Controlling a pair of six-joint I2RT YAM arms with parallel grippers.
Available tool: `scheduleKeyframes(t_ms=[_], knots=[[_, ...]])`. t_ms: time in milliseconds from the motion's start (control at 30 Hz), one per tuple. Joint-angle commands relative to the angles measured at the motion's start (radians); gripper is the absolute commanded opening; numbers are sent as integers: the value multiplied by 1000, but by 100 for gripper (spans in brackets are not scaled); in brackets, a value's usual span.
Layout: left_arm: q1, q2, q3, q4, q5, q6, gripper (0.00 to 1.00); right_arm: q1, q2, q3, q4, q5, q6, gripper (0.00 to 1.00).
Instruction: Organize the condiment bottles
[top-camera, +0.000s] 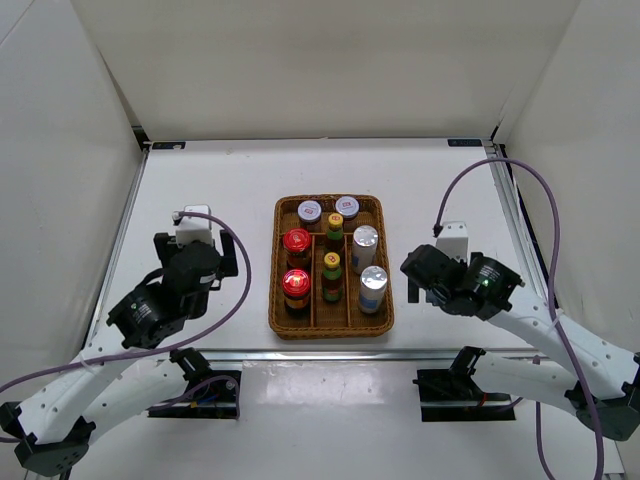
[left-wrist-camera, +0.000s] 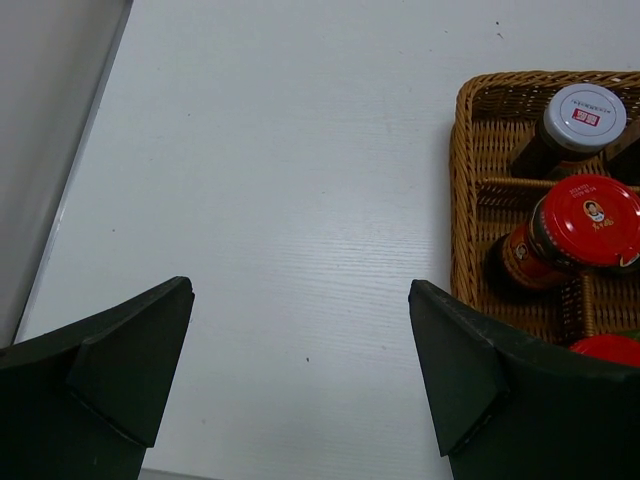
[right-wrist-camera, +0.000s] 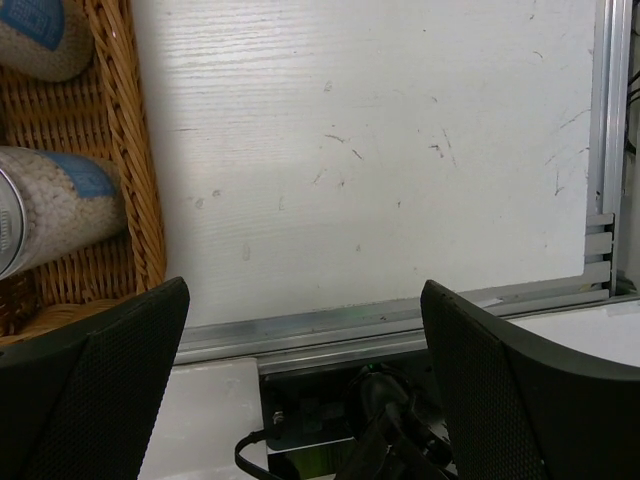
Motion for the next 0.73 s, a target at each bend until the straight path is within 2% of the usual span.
scheduleKeyframes(t_ms=[0, 567, 700], knots=[[3, -25, -13, 3, -38, -12, 100, 6, -23, 38, -31, 53, 50, 100], [3, -46, -35, 13, -78, -31, 100, 6, -70, 14, 26, 34, -7, 100], [3, -55, -45, 31, -78, -31, 100, 6, -37, 18, -15, 53, 16, 100]])
